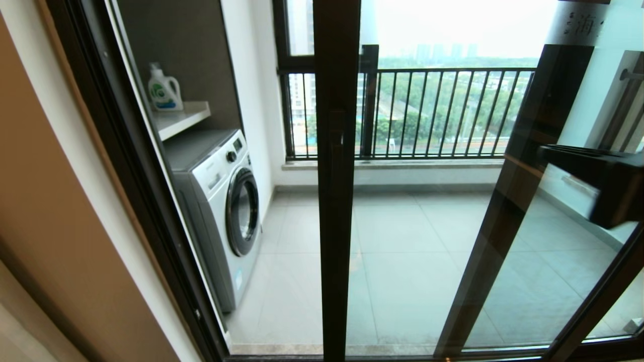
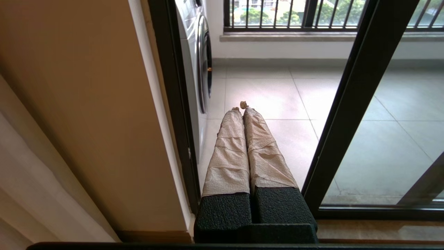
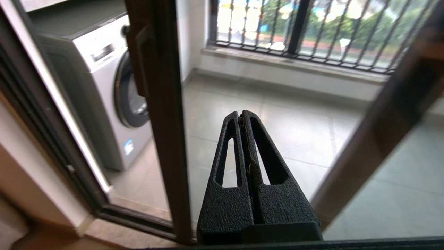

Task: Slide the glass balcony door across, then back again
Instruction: Close the slid door

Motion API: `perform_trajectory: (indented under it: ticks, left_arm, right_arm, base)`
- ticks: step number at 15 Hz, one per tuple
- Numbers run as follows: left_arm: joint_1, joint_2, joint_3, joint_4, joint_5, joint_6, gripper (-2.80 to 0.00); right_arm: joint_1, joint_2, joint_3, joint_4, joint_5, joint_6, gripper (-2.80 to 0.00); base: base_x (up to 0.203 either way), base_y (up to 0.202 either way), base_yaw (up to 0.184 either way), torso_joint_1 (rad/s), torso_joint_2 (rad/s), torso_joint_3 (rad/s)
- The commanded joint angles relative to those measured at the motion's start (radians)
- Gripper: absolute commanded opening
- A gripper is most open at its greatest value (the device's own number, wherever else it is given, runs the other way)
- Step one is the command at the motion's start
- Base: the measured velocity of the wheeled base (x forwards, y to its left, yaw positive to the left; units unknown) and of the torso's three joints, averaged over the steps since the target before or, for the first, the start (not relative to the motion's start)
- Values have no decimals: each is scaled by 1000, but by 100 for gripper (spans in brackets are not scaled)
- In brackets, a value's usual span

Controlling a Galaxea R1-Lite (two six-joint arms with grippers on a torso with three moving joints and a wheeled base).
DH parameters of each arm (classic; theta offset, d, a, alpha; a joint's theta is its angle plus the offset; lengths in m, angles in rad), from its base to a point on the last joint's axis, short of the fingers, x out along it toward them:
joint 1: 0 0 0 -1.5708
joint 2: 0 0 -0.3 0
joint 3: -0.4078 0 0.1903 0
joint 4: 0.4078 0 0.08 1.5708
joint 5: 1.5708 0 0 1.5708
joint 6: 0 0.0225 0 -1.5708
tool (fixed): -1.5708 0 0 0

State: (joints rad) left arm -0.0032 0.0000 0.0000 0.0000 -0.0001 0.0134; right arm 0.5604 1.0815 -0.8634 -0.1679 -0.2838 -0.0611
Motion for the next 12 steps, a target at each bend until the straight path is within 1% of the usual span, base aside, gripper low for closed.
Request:
perform_trajectory:
  ticks: [1, 2, 3, 4, 6, 8, 9, 12]
  left_arm:
    - [0, 2, 0, 0, 0, 0, -280]
    - [0, 2, 0, 0, 0, 0, -280]
    - [0, 2, 0, 0, 0, 0, -280]
    - [0, 2, 0, 0, 0, 0, -280]
    - [0, 2, 0, 0, 0, 0, -280]
    - [0, 2, 0, 0, 0, 0, -280]
    - [0, 2, 0, 0, 0, 0, -280]
    - [0, 2, 0, 0, 0, 0, -280]
  right_arm:
    - [-9, -335, 35, 128, -53, -81, -280]
    - [-40, -417, 28, 202, -83, -128, -280]
    - [-112, -478, 8, 268, -103, -172, -280]
    - [-212, -520, -27, 318, -111, -213, -280]
    - [-388, -610, -127, 407, -94, -269, -280]
    - [-499, -750, -183, 529, -33, -287, -280]
    - [-533, -830, -187, 597, 8, -286, -280]
    - [-555, -1021, -185, 786, 68, -279, -280]
  base:
    - [0, 0, 0, 0, 0, 0]
    - [0, 0, 0, 0, 0, 0]
    - [0, 0, 0, 0, 0, 0]
    - [0, 0, 0, 0, 0, 0]
    - [0, 0, 0, 0, 0, 0]
    - [0, 0, 0, 0, 0, 0]
    - [0, 0, 0, 0, 0, 0]
    - [0, 0, 0, 0, 0, 0]
